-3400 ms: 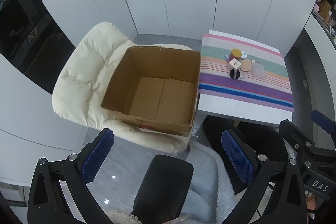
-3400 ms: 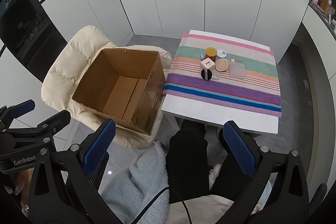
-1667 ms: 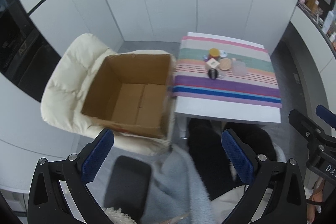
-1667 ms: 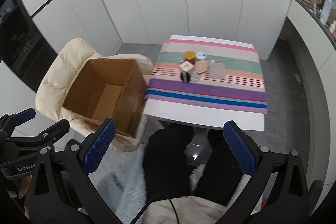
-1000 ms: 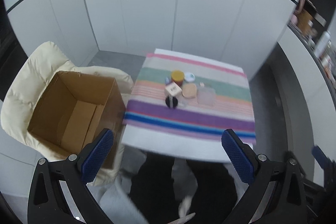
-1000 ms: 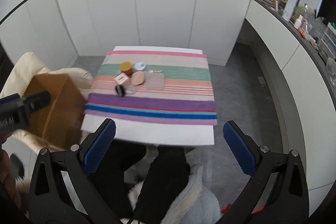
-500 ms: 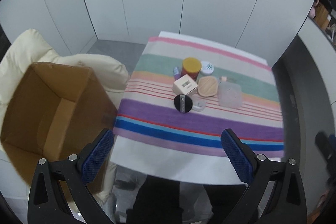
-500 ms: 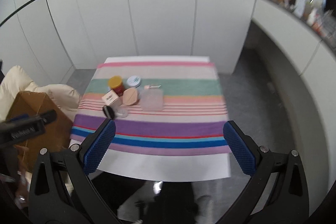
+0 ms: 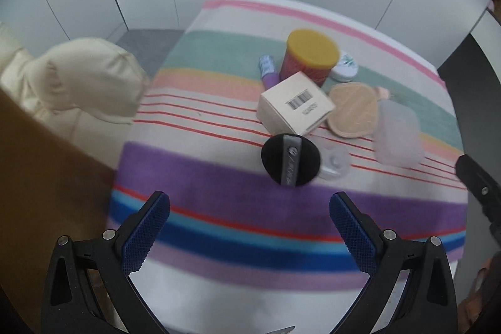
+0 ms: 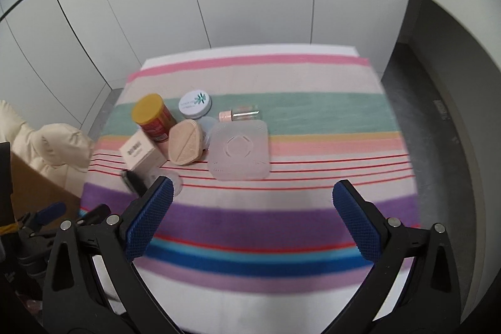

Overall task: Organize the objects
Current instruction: 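Grasp the black round puff with the left tool while the right tool grasps the translucent square case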

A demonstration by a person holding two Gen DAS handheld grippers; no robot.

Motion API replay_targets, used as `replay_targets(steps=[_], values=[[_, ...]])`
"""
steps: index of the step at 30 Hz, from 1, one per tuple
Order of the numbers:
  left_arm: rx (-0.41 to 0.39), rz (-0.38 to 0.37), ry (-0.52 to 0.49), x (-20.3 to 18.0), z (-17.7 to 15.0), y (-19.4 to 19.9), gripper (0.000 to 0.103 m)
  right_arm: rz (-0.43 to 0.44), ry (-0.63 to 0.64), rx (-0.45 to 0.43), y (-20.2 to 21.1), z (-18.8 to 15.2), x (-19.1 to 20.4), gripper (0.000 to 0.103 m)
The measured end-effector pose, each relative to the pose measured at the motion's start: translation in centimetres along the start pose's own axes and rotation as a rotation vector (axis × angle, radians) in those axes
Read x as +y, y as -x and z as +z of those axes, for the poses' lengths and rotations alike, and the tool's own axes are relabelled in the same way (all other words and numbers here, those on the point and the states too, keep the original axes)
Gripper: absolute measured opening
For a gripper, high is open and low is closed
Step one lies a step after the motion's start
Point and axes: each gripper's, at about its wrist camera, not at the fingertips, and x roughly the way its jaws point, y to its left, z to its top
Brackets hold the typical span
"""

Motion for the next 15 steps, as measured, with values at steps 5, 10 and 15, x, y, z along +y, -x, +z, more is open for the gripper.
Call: replay_targets(steps=[5,10,15], values=[[0.013,-0.034,0.025,-0.3,0.7,-3.2,0.102,0.020,0.000,0.041,-5.5,0.6,0.1,0.103],[0.011,-0.063,0.039,-0.7,0.8,-5.2,0.103,0.039,-0.033,0.073,-9.5,1.6,0.1,0.103],[-0.024,-0.081,0.054,-0.8,1.3,-5.3,0.099,0.009,0.022,0.100,-12.2,1.9,1.6,0.092]])
